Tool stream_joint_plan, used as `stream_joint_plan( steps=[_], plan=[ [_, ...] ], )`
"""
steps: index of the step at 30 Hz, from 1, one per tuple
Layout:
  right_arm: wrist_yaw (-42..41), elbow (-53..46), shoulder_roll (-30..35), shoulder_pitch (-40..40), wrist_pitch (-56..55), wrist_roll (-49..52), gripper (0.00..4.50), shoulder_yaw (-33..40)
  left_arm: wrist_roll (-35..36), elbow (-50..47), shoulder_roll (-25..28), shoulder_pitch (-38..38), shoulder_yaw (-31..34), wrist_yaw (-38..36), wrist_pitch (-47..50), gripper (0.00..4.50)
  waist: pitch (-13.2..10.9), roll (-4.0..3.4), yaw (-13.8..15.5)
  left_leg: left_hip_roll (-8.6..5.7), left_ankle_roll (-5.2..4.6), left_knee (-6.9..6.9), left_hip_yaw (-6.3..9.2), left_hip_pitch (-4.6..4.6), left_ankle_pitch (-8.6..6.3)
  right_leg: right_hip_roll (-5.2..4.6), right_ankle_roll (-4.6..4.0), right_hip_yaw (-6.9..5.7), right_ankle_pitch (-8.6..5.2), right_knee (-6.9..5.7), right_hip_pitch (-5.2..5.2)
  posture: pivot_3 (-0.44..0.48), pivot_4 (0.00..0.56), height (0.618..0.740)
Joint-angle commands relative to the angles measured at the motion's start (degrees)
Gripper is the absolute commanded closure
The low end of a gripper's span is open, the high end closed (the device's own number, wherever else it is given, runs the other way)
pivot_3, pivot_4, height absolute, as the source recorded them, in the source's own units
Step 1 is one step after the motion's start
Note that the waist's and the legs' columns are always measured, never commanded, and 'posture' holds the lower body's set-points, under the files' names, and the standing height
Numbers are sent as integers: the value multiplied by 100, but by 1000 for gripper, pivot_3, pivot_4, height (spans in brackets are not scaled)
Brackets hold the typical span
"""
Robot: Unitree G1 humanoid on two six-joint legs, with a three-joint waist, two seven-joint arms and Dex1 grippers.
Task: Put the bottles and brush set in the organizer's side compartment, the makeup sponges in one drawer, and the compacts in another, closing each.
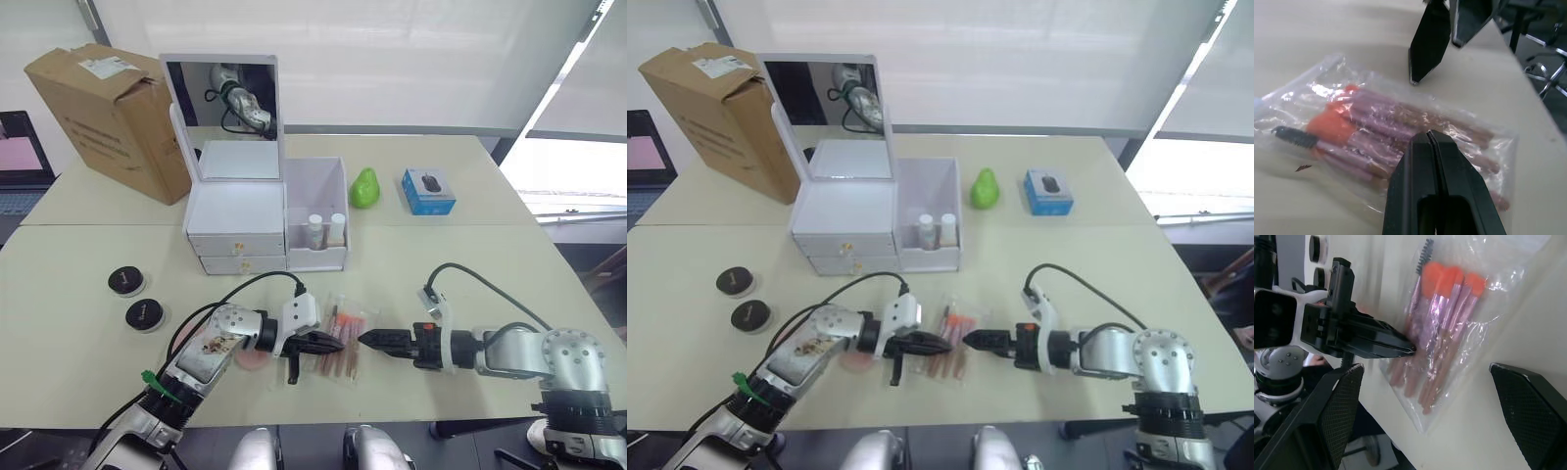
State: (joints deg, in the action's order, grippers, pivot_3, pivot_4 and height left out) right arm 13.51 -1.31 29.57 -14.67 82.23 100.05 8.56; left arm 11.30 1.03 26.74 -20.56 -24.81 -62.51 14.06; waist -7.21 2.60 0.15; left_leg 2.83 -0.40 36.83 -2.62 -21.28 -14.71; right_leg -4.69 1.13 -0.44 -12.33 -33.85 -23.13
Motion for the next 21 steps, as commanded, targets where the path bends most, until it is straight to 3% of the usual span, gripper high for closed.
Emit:
stream_joint_plan(
  steps=[1,9,12,21],
  plan=[
    [570,210,-392,-127,-480,235,0,-573,-125,2,17,12,11,-8,-76,4464,5,-1,-38,0,0,0,14,2,0,14,-1,10,0,1,1,0,150,740],
    [577,783,-711,-580,-750,-143,0,-900,-160,-193,165,211,86,-75,-86,4464,22,-11,-135,1,-3,-1,83,25,-1,121,-10,120,-6,-9,0,0,150,740],
    [459,820,-618,-585,-680,-293,605,-901,-160,-239,180,235,101,-56,-63,4500,27,-20,-121,4,-4,-1,91,25,-2,129,-23,127,-13,-15,-3,0,150,740],
    [-8,853,-576,-631,-585,-805,3576,-830,-120,-375,224,326,197,-26,17,4500,31,-29,-111,4,-5,-1,95,19,-2,128,-26,130,-15,-15,-9,0,150,740]
  ],
)
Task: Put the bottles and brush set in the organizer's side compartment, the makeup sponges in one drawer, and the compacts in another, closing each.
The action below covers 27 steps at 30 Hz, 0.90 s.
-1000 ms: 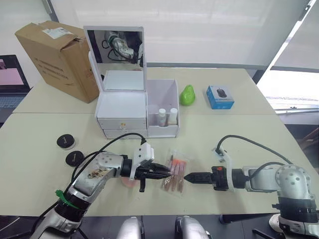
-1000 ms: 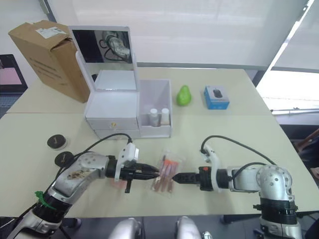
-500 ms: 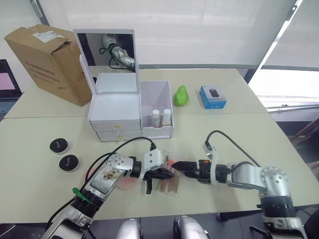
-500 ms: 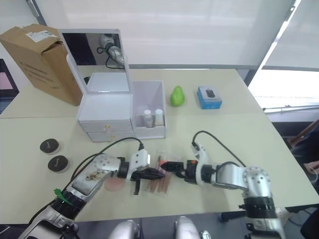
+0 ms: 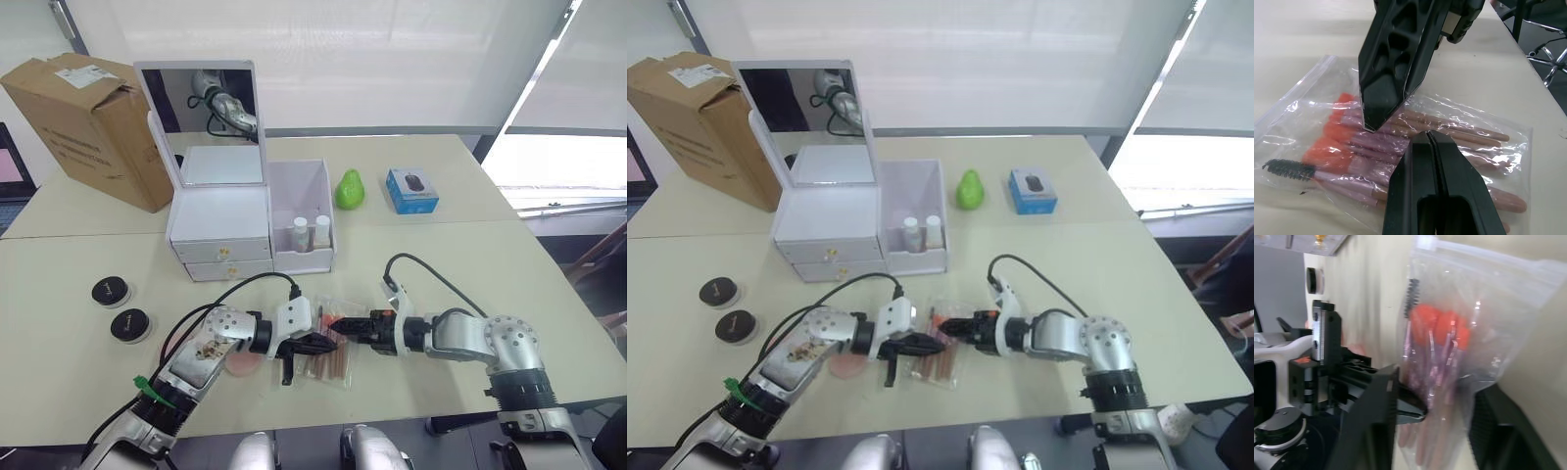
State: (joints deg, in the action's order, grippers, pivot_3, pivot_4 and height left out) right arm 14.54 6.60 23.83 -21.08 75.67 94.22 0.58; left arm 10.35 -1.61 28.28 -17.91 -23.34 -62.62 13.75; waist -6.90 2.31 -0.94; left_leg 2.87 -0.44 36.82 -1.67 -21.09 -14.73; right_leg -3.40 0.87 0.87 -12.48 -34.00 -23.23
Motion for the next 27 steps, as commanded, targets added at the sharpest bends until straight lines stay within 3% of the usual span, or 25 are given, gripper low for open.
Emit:
stream_joint_plan(
  steps=[1,3,9,15,19,22,27],
  plan=[
    [-153,70,-15,10,73,-288,4019,-18,-21,-119,75,68,60,-13,53,4500,0,0,-5,0,0,0,0,0,0,0,0,0,0,0,0,0,150,740],
    [-220,74,-45,14,74,-378,4469,11,-14,-130,70,78,88,11,55,4500,4,4,0,1,0,-1,4,3,0,1,-1,0,-1,0,1,0,150,740],
    [-556,1,-92,-40,-32,-666,4469,215,234,-322,2,146,402,208,296,4500,5,7,-5,3,0,-1,13,-1,0,0,-2,1,-1,1,0,0,150,740],
    [-919,-466,60,-5,-100,-661,4469,572,1601,-1941,416,799,1670,436,1501,4500,-10,-9,-3,9,0,-1,18,-7,0,-2,0,5,0,0,-30,0,150,740],
    [-1377,-1156,318,-16,-161,-544,4500,821,2898,-2972,911,1309,3019,835,2546,3643,-21,-20,20,3,0,-1,14,-14,0,-4,2,17,1,1,-43,0,150,740],
    [-1888,-1813,574,-160,-288,-413,4500,1024,4005,-3459,1263,1532,4040,1227,3239,2740,-35,-20,27,5,0,-1,22,-23,0,-4,3,17,1,3,-54,0,150,740],
    [-2958,-2486,1120,-775,-685,-695,4500,1254,4792,-3882,1601,1613,4712,1858,3611,1249,-49,-32,38,-6,1,-1,18,-21,-1,-5,5,16,-1,13,-65,0,150,740]
  ],
)
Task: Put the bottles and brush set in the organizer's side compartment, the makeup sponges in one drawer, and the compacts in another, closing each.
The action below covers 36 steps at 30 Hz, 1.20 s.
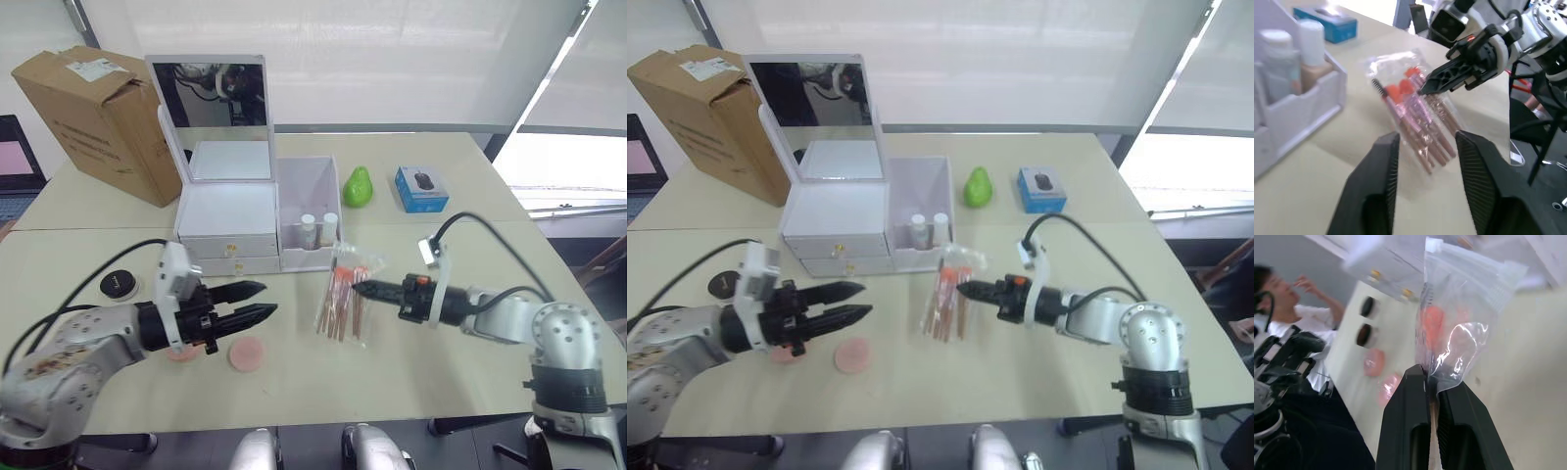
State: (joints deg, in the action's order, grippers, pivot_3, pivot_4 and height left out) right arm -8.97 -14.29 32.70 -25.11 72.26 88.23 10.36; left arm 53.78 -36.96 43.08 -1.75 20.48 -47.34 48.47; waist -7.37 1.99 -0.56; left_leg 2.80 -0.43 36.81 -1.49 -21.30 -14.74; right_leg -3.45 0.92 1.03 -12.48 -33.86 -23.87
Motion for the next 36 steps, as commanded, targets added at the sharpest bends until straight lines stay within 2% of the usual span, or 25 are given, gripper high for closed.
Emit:
stream_joint_plan(
  steps=[1,4,6,10,14,18,26,30,36],
  plan=[
    [-750,-401,309,-553,-451,-203,4500,287,552,-396,167,-32,397,454,171,947,-4,0,4,-2,0,0,-4,1,0,0,0,-1,0,-3,0,0,150,740],
    [-1031,-232,429,-1127,-843,-844,4500,142,747,-495,249,-207,491,875,158,37,-8,5,0,-8,0,0,-10,-3,0,5,-1,-2,0,-6,11,0,150,740],
    [-1246,-91,456,-1492,-1209,-1567,4500,-87,698,-551,231,-334,476,1173,63,37,-7,7,0,-10,0,0,-14,0,0,5,-1,-2,0,-7,15,0,150,740],
    [-1192,969,-50,-2622,-2252,-3202,4500,-702,188,-725,-87,-431,235,1929,-222,37,-2,16,-29,-16,1,0,-23,12,0,5,-5,7,0,-10,21,0,150,740],
    [-1647,1832,-468,-3168,-3092,-4326,4500,-1142,56,-677,-259,-646,231,2414,-324,37,0,18,-8,-17,0,-1,-22,13,1,14,-8,15,3,-15,21,0,150,740],
    [-2203,3240,-916,-3727,-4093,-5306,4500,-1445,-106,-554,-357,-751,340,2729,-481,37,1,19,-15,-14,0,-1,-26,12,2,11,-41,12,23,-13,28,0,150,740],
    [-3268,6152,-1683,-4743,-5747,-6542,4500,-1529,-191,-479,-392,-808,222,2876,-581,37,-2,16,-24,-15,1,0,-28,16,2,10,-55,13,32,-16,32,0,150,740],
    [-3386,7423,-1952,-4981,-6279,-6960,4500,-1423,-157,-489,-370,-879,220,2925,-571,37,-6,8,-23,-14,2,0,-28,18,3,9,-57,11,33,-15,38,0,150,740],
    [-3414,8231,-2178,-5048,-6600,-7396,4500,-1283,-114,-522,-347,-861,300,2923,-582,37,-9,4,-31,-14,4,0,-26,20,4,7,-58,6,33,-15,43,0,150,740]
  ],
)
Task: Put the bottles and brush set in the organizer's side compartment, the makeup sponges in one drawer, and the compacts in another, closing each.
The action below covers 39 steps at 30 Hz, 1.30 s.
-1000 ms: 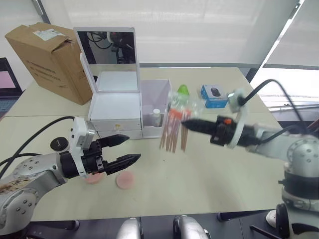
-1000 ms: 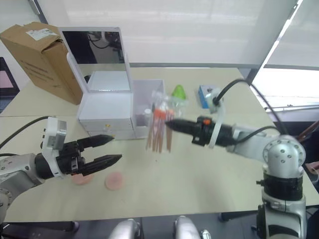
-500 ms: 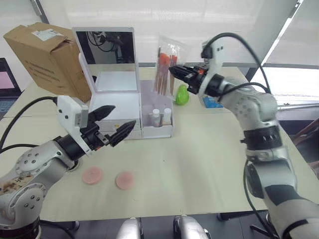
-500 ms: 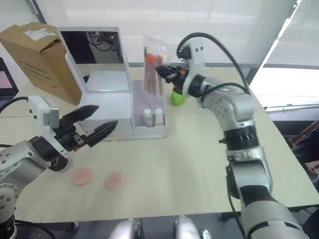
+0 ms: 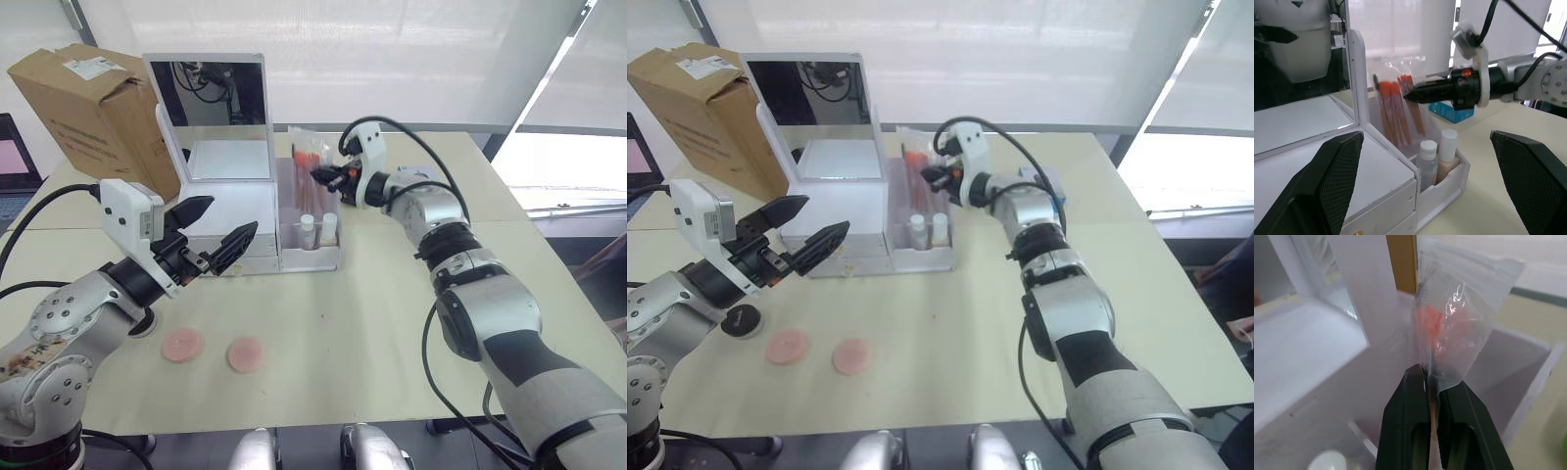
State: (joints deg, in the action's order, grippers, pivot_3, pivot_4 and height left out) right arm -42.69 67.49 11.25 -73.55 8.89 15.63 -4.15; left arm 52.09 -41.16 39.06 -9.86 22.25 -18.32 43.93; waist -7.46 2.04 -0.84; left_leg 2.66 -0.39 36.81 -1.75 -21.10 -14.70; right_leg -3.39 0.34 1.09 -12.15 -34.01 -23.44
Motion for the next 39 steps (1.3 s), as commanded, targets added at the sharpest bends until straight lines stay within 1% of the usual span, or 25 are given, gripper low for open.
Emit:
stream_joint_plan(
  steps=[1,2,7,13,15,16,22,28,30,33,36,39],
  plan=[
    [-30,104,-68,-234,-286,-181,4500,208,53,-99,55,-46,128,18,-132,37,0,-1,-8,0,0,0,0,0,0,0,0,0,0,0,0,0,150,740],
    [17,152,-100,-274,-301,-223,4500,254,51,-95,52,-50,122,20,-132,37,0,-1,-12,1,0,0,1,2,0,1,1,0,1,-1,0,0,150,740],
    [237,312,-157,-450,-348,-406,2943,468,76,-73,16,-147,30,69,-101,0,-4,-7,-10,1,0,0,3,3,0,2,1,-1,1,-1,1,0,150,740],
    [225,252,-71,-628,-350,-452,856,725,127,-66,4,-167,27,66,-82,0,-6,-10,-12,0,0,0,4,4,0,1,1,-4,1,-1,6,0,150,740],
    [180,141,23,-715,-330,-410,231,830,159,-57,-1,-165,34,70,-74,0,-6,-10,-10,0,0,0,4,4,0,2,2,-4,1,-1,6,0,150,740],
    [179,94,80,-746,-336,-413,38,869,161,-47,-1,-157,31,65,-80,0,-6,-10,-8,0,0,0,4,3,0,1,2,-5,1,-1,6,0,150,740],
    [161,-68,235,-738,-348,-537,38,903,181,-9,4,-134,-3,27,-110,0,-6,-9,-16,-1,0,0,5,8,0,2,1,-5,0,0,9,0,150,740],
    [176,-77,241,-636,-375,-664,38,901,200,39,8,-196,-29,23,-115,0,-5,-7,-18,-1,0,0,5,9,0,2,2,-4,0,-1,11,0,150,740],
    [-150,-311,267,-585,-280,-478,38,1020,201,24,6,-176,-39,22,-113,0,-5,-7,-17,-1,0,0,5,8,0,2,2,-4,0,0,11,0,150,740],
    [-550,-1012,408,-394,146,-330,38,1010,201,14,13,-107,-6,4,-120,0,-5,-7,-6,-1,0,0,5,7,0,2,7,-5,3,0,12,0,150,740],
    [-840,-2146,428,47,922,-273,604,748,211,-6,16,-35,29,-6,-132,0,-5,-8,-2,0,0,0,6,8,0,0,34,-7,19,0,12,0,150,740],
    [-836,-3088,348,478,1633,-272,1587,453,210,-10,15,11,32,-15,-149,0,-5,-8,-11,2,0,0,6,14,0,2,35,-7,19,-1,15,0,150,740]
  ],
)
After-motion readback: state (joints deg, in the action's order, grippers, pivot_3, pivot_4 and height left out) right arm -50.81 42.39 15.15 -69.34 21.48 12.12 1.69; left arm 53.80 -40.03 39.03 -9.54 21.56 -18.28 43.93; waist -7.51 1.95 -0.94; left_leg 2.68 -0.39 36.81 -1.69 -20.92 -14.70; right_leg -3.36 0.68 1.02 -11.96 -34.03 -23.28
